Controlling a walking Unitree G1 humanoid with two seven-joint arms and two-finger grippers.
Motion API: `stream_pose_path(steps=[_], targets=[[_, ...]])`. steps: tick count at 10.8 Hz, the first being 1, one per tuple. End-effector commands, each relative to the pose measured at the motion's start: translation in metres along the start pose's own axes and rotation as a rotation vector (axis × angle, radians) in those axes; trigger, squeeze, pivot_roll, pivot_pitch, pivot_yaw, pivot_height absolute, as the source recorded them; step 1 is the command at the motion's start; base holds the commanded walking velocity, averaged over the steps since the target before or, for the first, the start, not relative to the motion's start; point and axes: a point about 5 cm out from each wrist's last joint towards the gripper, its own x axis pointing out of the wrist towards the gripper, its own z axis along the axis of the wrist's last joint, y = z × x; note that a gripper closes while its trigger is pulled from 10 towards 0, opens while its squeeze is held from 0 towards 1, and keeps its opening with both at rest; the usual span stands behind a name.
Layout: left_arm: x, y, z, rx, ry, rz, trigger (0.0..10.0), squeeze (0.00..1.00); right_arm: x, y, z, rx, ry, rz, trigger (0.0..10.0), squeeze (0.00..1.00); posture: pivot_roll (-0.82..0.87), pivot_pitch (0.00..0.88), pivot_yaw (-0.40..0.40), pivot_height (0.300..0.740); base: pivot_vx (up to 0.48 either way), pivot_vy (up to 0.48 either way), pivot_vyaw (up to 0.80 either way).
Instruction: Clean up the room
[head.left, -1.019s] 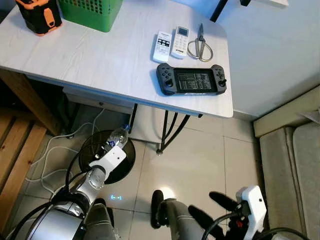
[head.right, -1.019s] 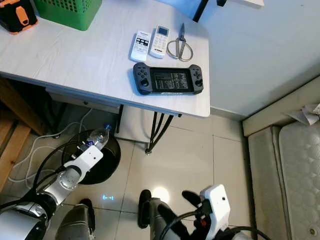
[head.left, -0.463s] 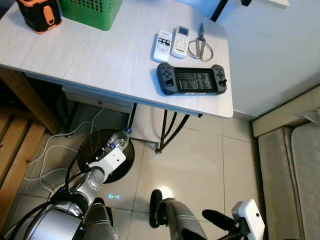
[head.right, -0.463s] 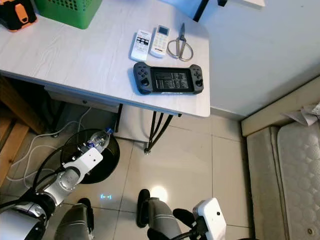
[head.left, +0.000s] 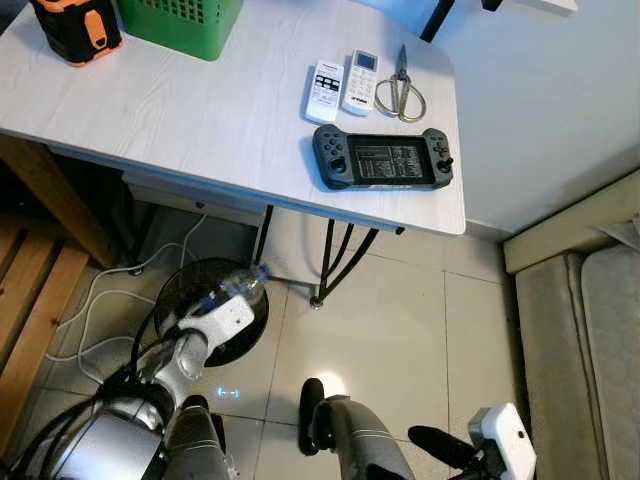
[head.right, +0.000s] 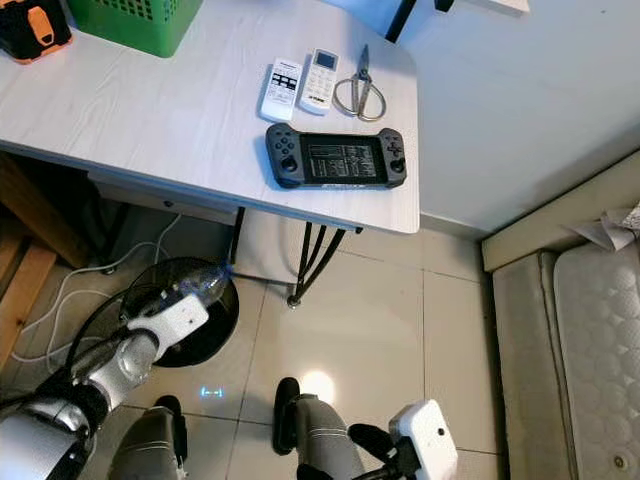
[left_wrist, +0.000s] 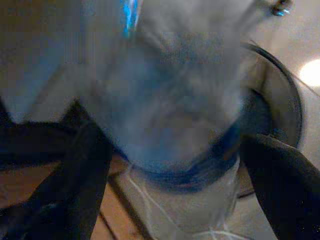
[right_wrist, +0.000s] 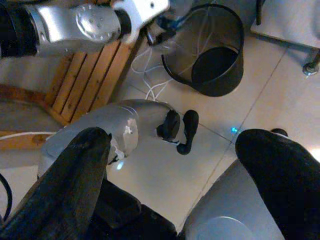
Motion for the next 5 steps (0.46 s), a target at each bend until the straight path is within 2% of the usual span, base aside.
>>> stream_pose_path(steps=[1,4,5], targets=[[-0.001,-0.009,0.003,0.017,-0.014,-0.019,10.0,1.0,-0.005,-0.002,-0.003,0.01,0.027,-0.02,10.0,0.25,-0.2,0.339,-0.263,0.74,0.0,0.0,0.0],[-0.001,-0.006,0.002,-0.008,-0.004,-0.015,10.0,1.0,-0.006,-0.005,-0.002,0.014,0.031,-0.026,10.0,0.25,-0.2,0.334,-0.259,0.74,0.0,0.0,0.0],[0.0,-0.008,0.004,-0.045,-0.001,-0.021,10.0,0.0,-0.002,-0.012,0.0,0.006,0.018,-0.039,10.0,0.25,-0.19,0.308,-0.234,0.74,0.0,0.0,0.0]])
